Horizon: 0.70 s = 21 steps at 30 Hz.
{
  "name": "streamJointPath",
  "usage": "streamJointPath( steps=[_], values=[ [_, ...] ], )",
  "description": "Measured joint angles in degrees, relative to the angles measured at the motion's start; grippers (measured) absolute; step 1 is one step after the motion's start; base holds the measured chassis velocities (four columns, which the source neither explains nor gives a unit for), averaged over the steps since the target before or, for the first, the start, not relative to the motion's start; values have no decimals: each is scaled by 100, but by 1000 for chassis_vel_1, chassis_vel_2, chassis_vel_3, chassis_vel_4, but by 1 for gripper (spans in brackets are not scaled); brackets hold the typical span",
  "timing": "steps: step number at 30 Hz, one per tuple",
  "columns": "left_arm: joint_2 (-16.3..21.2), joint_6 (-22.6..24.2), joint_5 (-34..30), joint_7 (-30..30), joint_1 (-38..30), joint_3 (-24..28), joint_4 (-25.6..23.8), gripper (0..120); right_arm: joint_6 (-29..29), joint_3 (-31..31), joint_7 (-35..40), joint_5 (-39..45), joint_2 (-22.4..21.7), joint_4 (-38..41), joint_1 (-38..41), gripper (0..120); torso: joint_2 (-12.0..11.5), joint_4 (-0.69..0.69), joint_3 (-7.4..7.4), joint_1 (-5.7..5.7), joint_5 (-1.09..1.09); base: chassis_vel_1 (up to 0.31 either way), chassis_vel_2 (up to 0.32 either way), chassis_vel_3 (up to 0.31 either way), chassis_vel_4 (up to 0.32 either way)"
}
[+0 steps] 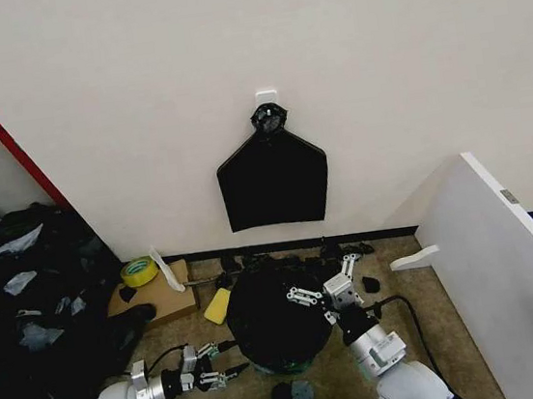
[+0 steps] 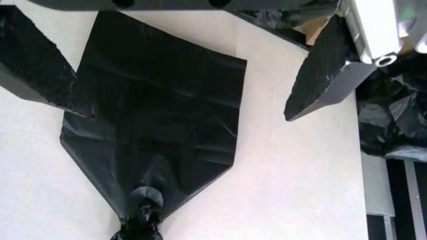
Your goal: Place the garbage bag over the trash bin.
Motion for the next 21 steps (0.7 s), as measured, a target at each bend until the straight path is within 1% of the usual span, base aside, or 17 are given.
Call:
streamJointPath(
  steps=[2,3,6,7,10,12,14,15,16,18,21],
  values=[
    [-43,30,-7,0,24,4,-30,90,-2,9,0,3,-14,5,0,100,0,0,0,0,0,0,0,0,0],
    [-57,37,-1,0,34,8,-45,90,-3,15,0,5,-22,8,0,100,0,0,0,0,0,0,0,0,0],
    [-80,80,0,0,45,10,-112,77,-3,23,2,18,-29,9,9,100,0,0,0,0,0,0,0,0,0],
    [-80,80,0,0,45,10,-112,77,-3,23,2,18,-29,9,9,100,0,0,0,0,0,0,0,0,0],
    [-92,114,-17,-1,46,12,-142,69,-3,23,3,26,-28,2,26,100,0,0,0,0,0,0,0,0,0],
    [-100,123,-15,-1,66,15,-176,57,-4,18,4,30,-25,-14,42,100,0,0,0,0,0,0,0,0,0],
    [-100,123,7,-1,80,14,-185,49,-6,14,5,34,-21,-27,54,100,0,0,0,0,0,0,0,0,0],
    [-100,123,7,-1,80,14,-185,49,-6,14,5,34,-21,-27,54,100,0,0,0,0,0,0,0,0,0],
    [-95,119,32,0,86,11,-190,46,-15,11,5,36,-18,-35,59,100,0,0,0,0,0,0,0,0,0],
    [-78,94,72,1,102,2,-203,36,-26,7,6,38,-16,-41,66,100,0,0,0,0,0,0,0,0,0],
    [-51,61,86,3,127,-14,-233,24,-32,3,7,40,-9,-50,70,100,0,0,0,0,-1,0,0,0,0]
  ],
)
